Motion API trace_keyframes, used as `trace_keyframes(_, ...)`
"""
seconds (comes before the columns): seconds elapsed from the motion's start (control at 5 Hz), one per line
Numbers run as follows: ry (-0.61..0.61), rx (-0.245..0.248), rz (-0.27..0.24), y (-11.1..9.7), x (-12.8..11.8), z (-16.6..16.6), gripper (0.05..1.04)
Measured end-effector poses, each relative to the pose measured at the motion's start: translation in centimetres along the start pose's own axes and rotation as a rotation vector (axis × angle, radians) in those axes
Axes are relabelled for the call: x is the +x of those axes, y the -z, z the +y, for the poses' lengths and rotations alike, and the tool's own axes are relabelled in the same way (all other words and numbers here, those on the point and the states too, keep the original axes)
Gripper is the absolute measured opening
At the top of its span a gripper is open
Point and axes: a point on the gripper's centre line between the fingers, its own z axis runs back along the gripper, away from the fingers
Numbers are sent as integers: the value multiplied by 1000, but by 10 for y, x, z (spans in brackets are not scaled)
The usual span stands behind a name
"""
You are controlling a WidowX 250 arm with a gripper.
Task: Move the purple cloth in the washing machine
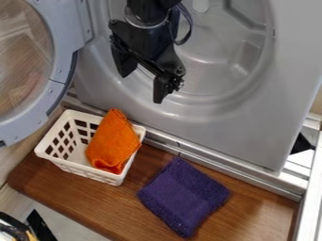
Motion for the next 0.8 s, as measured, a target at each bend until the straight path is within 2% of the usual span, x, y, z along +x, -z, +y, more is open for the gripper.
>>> trace_keyframes(0.2, 3, -10, 26, 7, -4, -3, 1001)
trace_keyframes(0.4, 67, -55, 44, 22, -2, -31, 1001)
trace_keyframes(0.8, 114, -80, 21, 37, -8, -72, 1001)
